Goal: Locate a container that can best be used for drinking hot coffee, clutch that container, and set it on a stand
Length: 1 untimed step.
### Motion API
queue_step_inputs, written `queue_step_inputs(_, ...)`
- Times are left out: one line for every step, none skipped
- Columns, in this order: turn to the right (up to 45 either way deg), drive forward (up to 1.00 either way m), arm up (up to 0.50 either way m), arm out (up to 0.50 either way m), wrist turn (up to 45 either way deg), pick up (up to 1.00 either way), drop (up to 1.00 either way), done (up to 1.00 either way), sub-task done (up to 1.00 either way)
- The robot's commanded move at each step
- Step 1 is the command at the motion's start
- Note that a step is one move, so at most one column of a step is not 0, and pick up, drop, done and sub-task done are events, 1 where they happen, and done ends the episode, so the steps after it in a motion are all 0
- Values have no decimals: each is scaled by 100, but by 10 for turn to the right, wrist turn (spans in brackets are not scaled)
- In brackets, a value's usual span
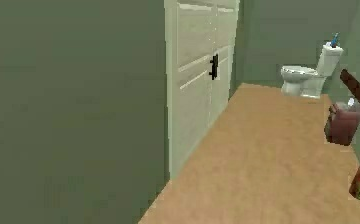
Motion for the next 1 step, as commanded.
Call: queue_step_inputs(450,0,0,0,0,0,0,0,0)
